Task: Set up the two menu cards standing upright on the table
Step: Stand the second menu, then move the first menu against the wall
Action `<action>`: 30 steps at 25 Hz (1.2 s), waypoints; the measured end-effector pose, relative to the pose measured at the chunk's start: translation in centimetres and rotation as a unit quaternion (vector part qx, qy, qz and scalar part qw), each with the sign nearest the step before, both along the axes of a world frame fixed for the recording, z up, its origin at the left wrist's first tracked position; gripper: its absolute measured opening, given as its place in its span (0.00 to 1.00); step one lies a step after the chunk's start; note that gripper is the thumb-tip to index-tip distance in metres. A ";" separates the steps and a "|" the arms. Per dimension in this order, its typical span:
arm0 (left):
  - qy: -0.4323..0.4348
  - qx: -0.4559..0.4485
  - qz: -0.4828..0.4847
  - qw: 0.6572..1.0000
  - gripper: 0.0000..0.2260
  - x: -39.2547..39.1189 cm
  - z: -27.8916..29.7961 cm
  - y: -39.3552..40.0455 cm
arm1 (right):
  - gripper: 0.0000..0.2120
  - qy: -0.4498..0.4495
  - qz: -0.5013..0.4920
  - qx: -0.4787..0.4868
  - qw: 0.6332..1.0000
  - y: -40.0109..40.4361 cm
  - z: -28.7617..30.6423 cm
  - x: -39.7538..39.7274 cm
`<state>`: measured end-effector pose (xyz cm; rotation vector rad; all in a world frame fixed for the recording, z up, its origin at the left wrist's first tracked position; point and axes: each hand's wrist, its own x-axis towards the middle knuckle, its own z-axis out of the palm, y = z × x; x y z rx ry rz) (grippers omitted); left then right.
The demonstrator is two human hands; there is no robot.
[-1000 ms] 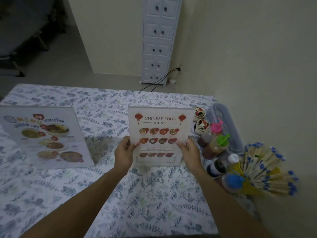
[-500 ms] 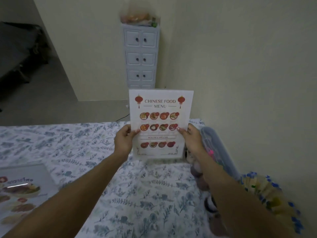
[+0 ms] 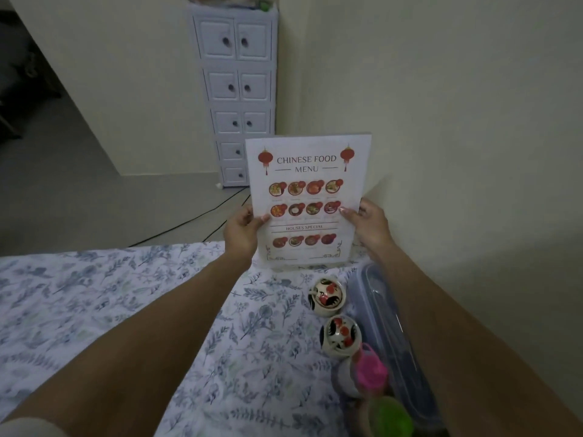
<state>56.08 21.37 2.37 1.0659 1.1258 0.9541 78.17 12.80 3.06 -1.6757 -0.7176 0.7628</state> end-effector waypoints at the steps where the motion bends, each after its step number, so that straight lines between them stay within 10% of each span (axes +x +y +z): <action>1: 0.010 -0.006 0.000 1.000 0.04 0.7 -0.9 0.2 | 0.10 0.006 -0.002 -0.007 1.000 0.2 -1.1 0.7; 21: 0.144 0.052 -0.059 0.986 0.11 1.4 -4.8 -0.8 | 0.12 -0.014 -0.017 -0.064 0.998 -1.5 -5.8 1.1; 25: 0.343 0.153 -0.130 0.918 0.18 0.7 -5.1 -0.3 | 0.22 -0.182 0.001 -0.183 0.966 -1.7 -4.8 0.3; 30: 0.604 0.185 -0.286 0.720 0.36 -1.4 -3.8 -1.5 | 0.34 -0.339 0.067 -0.327 0.879 -2.7 -2.4 -1.4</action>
